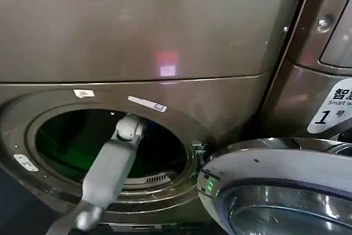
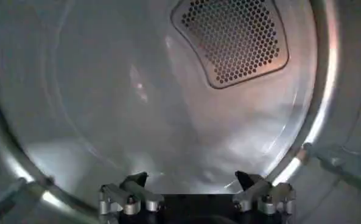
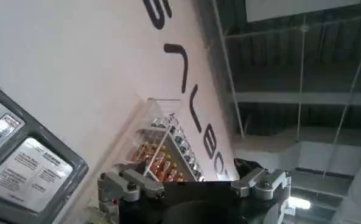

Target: Grasp the clothes from the dryer.

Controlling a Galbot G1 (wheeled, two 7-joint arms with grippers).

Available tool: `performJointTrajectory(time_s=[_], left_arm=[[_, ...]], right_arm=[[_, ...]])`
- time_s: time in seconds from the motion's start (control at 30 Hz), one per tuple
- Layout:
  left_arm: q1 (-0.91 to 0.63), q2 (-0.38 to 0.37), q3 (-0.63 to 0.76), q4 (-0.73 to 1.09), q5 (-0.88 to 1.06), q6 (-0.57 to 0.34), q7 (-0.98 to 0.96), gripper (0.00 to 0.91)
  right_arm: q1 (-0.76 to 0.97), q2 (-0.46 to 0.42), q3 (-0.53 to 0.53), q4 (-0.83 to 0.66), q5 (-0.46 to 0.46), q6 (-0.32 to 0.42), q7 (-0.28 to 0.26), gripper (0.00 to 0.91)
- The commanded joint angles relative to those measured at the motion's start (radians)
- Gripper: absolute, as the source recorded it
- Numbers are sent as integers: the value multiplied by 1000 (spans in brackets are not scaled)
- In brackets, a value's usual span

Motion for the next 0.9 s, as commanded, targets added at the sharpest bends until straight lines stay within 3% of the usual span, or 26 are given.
performJointTrajectory(time_s=[0.03, 0.27, 0.5, 0.9], left_arm=[[-109, 5, 52, 197, 128, -56, 439, 907], [-151, 12, 152, 275, 238, -119, 652, 907], [-200, 18, 213, 359, 415, -243, 845, 907], [-249, 20, 281, 424, 673, -324, 1052, 907]], right_arm=[[-3, 0, 2, 0, 0, 1, -1, 907], [-8, 4, 4, 6, 1, 1, 0, 907], [-17, 4, 8, 12, 2, 1, -1, 907], [-15, 9, -1, 20, -2, 0, -1, 907]])
